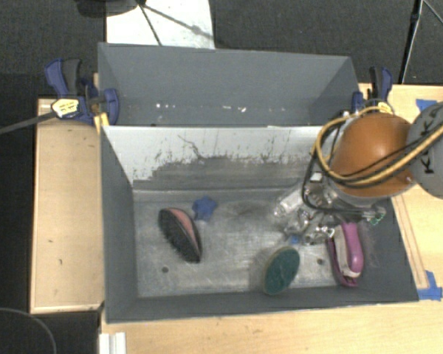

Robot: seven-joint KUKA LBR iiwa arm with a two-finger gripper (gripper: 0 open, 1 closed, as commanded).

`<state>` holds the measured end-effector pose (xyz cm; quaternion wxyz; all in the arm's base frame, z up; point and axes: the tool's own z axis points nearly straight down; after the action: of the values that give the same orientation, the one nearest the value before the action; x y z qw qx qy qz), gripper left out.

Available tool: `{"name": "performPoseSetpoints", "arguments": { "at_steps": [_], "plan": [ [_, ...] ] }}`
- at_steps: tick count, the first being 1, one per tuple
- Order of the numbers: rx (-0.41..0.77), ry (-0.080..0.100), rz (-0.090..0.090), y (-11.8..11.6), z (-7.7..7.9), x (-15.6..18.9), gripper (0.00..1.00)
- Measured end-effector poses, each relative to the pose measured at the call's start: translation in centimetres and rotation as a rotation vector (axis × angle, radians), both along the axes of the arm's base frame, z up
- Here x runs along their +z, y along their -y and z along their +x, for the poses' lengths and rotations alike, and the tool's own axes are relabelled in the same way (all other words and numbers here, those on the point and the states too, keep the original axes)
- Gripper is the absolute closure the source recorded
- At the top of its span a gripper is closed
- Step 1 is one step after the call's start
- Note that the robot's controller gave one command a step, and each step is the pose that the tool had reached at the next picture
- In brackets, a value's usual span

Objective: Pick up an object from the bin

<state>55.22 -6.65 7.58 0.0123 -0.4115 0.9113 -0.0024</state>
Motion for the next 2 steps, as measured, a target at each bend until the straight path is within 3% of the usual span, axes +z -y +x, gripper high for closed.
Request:
{"name": "performPoseSetpoints", "arguments": {
  "at_steps": [1, 2],
  "plan": [
    [-0.003, -0.02, -0.008, 0.47, -0.52, -0.34, 0.0],
    [-0.002, -0.003, -0.001, 0.04, -0.07, -0.05, 1.0]
  ]
}}
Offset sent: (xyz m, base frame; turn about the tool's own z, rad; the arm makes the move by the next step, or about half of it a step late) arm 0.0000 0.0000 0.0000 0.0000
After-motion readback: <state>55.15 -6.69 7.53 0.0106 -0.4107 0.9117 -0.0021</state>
